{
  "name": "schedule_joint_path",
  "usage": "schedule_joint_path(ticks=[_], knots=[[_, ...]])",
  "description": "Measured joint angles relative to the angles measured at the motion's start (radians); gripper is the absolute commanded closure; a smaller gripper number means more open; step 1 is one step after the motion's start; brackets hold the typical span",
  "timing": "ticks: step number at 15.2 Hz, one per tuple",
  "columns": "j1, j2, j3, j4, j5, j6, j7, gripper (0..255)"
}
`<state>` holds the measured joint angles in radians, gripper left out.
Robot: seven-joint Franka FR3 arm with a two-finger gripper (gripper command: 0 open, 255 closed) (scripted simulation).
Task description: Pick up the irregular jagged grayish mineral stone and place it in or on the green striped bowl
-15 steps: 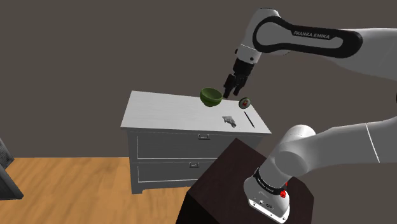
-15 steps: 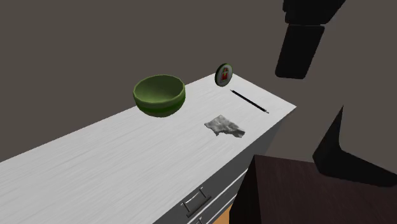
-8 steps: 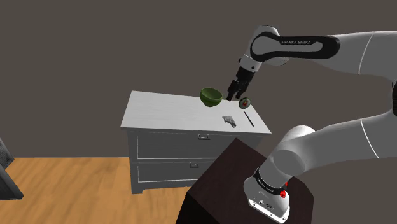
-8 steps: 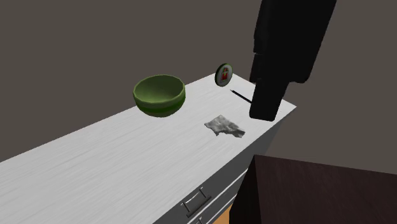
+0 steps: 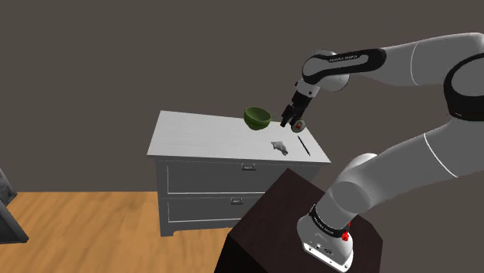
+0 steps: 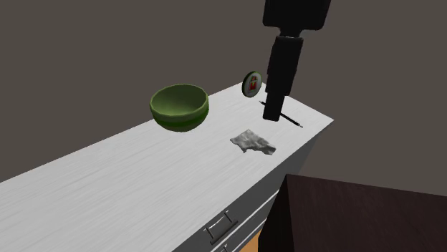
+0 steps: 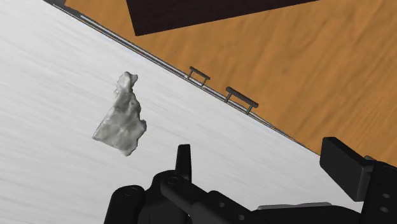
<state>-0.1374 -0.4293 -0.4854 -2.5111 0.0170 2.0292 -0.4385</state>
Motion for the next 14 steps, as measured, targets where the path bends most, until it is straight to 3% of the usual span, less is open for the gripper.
schedule_joint_path(ticks=[6, 9, 11, 14], knots=[[0.012, 0.216, -0.147, 0.08, 0.106, 0.091, -0.199, 0], [0.014, 0.355, -0.212, 0.141, 0.209, 0.117, -0.329, 0], [0.008, 0.437, -0.232, 0.173, 0.281, 0.127, -0.403, 0], [0.004, 0.483, -0.233, 0.169, 0.329, 0.156, -0.447, 0]])
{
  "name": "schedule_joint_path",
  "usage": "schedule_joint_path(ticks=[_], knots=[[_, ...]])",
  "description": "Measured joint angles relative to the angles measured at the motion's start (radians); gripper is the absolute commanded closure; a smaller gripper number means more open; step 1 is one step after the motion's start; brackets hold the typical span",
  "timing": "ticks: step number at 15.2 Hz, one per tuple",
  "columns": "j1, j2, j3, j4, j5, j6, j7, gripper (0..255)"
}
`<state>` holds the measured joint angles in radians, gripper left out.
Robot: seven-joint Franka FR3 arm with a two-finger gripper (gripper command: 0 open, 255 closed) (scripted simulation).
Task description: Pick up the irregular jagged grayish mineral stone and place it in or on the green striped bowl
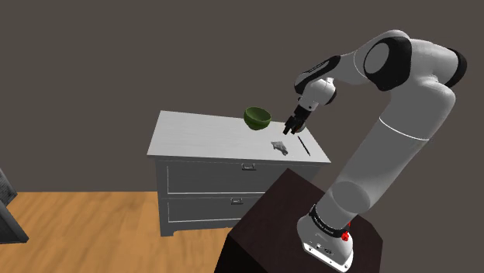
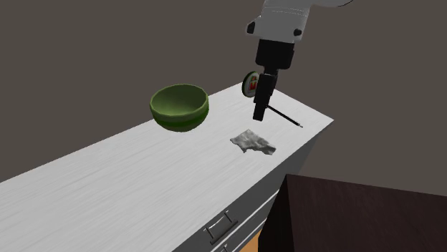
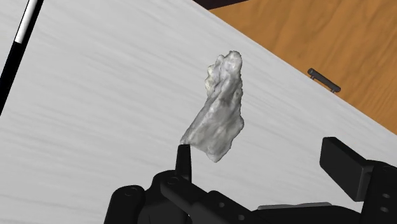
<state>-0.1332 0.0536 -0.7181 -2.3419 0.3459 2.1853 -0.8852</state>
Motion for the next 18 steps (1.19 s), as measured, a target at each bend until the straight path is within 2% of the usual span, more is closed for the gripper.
schedule_joint_path(ticks=[5, 11, 12, 18], knots=[[0.001, 0.057, 0.015, -0.016, 0.065, 0.05, -0.045, 0], [0.001, 0.063, 0.017, -0.02, 0.074, 0.058, -0.052, 0], [0.001, 0.063, 0.017, -0.02, 0.074, 0.058, -0.052, 255], [0.001, 0.063, 0.017, -0.02, 0.074, 0.058, -0.052, 255]])
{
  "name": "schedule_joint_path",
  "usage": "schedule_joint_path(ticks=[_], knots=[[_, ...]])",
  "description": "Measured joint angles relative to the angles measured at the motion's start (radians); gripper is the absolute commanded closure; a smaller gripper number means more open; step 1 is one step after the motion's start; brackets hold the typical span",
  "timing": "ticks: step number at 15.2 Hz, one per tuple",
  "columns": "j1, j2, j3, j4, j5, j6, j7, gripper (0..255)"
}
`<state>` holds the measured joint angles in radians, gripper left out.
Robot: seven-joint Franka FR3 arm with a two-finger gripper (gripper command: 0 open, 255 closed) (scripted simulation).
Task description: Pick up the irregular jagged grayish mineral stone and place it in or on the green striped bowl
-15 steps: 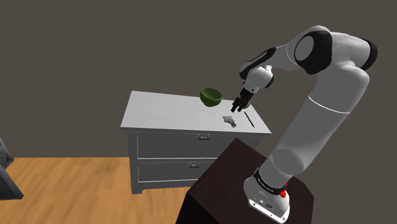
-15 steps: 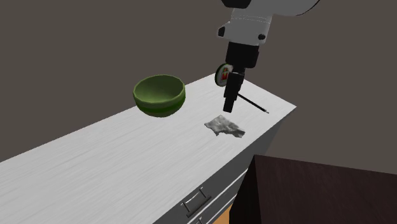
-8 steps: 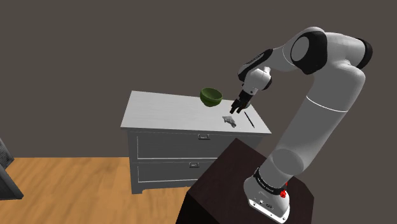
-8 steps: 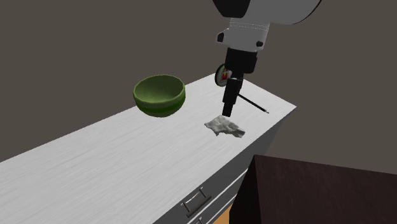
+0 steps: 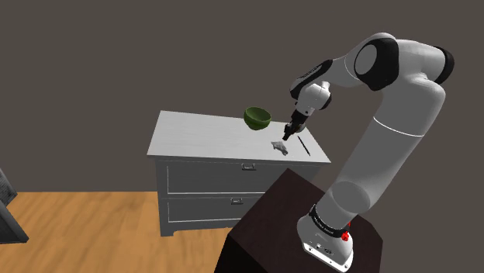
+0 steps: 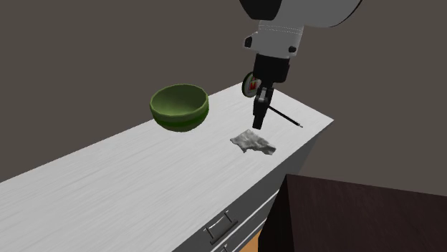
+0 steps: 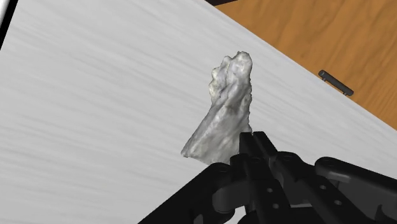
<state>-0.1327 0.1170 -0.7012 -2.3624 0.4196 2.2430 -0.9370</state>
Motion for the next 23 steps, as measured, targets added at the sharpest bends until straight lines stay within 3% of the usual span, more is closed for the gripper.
schedule_joint_path(ticks=[3, 4, 15, 22, 23], knots=[[0.0, 0.0, 0.0, 0.0, 0.0, 0.0, 0.0, 255], [0.0, 0.0, 0.0, 0.0, 0.0, 0.0, 0.0, 0], [-0.035, 0.08, 0.029, -0.093, 0.228, 0.122, -0.085, 0], [-0.037, 0.101, 0.042, -0.09, 0.257, 0.131, -0.1, 0], [-0.037, 0.101, 0.042, -0.09, 0.257, 0.131, -0.1, 255]])
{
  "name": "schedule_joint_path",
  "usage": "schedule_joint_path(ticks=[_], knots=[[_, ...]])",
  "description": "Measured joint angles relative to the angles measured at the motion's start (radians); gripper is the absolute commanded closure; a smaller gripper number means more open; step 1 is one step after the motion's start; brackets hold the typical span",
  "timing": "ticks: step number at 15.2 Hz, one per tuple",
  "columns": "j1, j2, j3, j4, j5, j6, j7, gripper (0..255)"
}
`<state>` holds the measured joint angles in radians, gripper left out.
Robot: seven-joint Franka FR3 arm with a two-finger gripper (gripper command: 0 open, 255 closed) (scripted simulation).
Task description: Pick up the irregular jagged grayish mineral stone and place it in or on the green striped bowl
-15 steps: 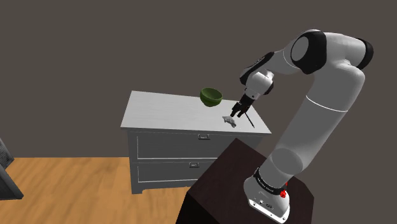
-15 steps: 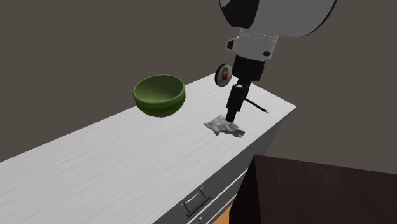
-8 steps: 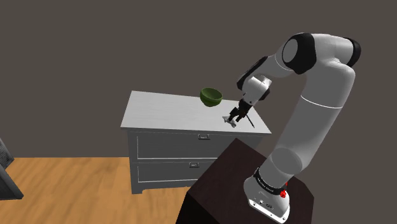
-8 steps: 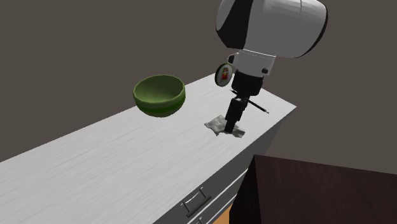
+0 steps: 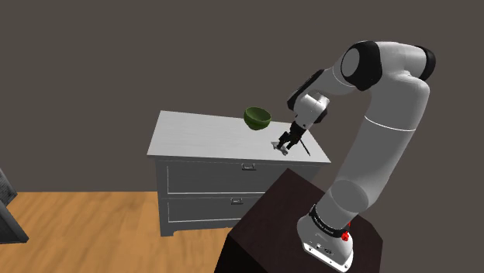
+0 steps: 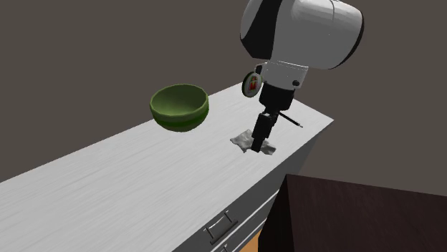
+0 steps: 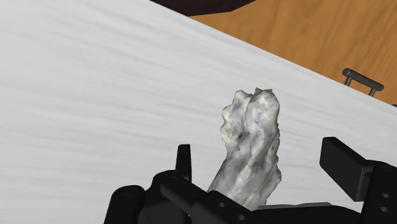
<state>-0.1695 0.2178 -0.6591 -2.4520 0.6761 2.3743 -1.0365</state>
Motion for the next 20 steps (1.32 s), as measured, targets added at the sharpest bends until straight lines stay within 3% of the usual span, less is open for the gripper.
schedule_joint_path(ticks=[11, 20], knots=[[0.002, -0.007, -0.003, -0.001, -0.008, -0.003, 0.007, 255], [0.03, -0.147, -0.052, -0.012, -0.175, -0.056, 0.145, 255]])
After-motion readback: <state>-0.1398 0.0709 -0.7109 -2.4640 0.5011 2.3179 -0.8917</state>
